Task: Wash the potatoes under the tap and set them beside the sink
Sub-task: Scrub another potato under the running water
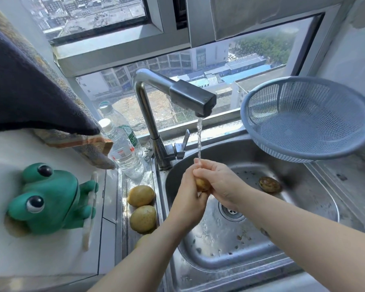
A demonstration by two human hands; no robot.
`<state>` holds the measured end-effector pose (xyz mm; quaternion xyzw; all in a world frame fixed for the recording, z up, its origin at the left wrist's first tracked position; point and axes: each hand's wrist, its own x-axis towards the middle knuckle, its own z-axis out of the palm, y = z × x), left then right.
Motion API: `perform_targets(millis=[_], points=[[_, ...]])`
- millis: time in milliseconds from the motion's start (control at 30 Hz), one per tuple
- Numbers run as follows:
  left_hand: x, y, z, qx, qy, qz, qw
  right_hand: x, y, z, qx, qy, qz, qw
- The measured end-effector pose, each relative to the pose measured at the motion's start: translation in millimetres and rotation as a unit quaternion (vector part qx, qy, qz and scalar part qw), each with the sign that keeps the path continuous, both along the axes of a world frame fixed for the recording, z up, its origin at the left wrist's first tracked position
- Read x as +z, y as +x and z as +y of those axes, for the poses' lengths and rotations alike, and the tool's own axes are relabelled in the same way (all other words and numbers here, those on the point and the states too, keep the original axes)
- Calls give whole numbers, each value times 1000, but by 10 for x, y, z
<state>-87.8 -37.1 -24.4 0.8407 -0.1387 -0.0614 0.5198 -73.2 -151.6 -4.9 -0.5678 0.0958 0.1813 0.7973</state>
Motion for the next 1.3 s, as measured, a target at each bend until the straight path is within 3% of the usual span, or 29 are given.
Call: perform_targets(millis=[167,267,367,433,533,633,833,967,1133,1300], points=[[3,42,98,-38,-1,-5,999,22,26,-95,42,57,19,997],[13,89,179,-63,2,47,997,30,49,-226,88,87,40,992],[61,118,216,-69,-51,117,989,28,95,-331,127,94,49,986],[111,117,217,-71,-96,176,977,45,125,-356,131,30,37,990],[146,114,178,-75,-188,281,938,60,122,-306,144,-146,-33,978],[169,127,129,-87,-247,331,906,47,78,-192,124,-145,-61,980],[256,131,117,-100,-246,390,882,17,21,-130,95,-123,-74,985],[267,101,64,-59,-259,386,884,70,-14,-43,72,-118,-91,986],[285,129,-92,61,-284,380,878,34,-13,24,32,-114,-105,987],[330,178,-59,71,-256,477,838,3,-58,-48,66,-119,-96,986]])
